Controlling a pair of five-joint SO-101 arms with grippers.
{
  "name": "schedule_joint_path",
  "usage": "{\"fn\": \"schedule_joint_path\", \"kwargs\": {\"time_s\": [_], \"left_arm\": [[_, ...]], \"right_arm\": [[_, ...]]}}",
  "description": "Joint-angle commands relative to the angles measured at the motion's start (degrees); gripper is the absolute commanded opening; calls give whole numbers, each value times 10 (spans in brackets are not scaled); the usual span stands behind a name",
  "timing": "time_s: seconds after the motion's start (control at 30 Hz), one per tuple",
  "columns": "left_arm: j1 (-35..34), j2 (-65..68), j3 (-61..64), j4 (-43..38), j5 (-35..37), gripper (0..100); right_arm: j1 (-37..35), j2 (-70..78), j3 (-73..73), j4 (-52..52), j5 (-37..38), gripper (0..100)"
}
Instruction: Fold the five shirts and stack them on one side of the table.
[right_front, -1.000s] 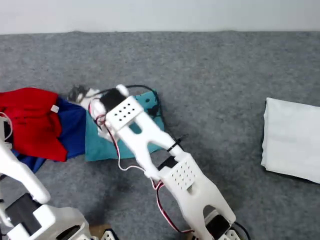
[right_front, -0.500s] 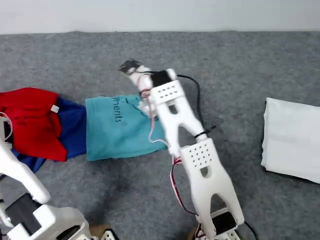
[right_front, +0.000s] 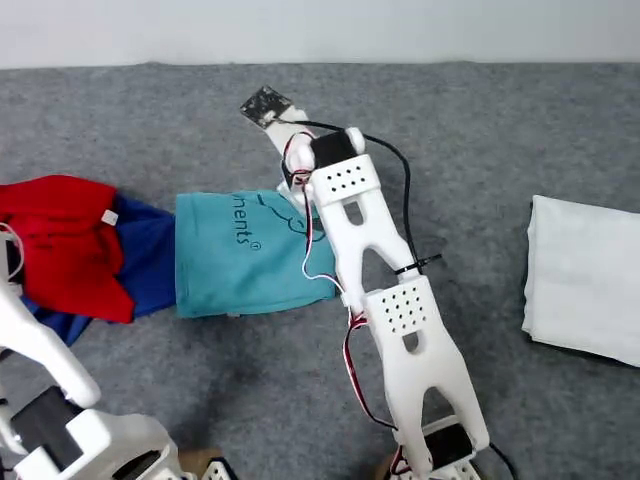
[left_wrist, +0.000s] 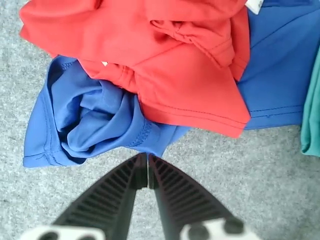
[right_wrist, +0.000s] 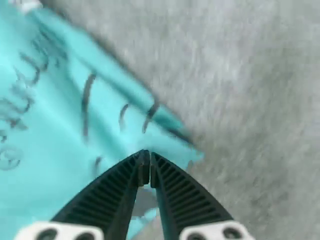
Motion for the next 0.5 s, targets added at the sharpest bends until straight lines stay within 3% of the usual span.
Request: {"fn": "schedule_joint_path", "kwargs": {"time_s": [0.0, 0.27, 0.47], "left_arm": [[0, -27, -3, -9, -3, 15], [0, -27, -3, -9, -3, 15], [0, -27, -3, -9, -3, 15]], "right_arm": [[32, 25, -18, -54, 26, 9], [66, 37, -93, 7, 25, 9], [2, 22, -179, 85, 24, 9]]}}
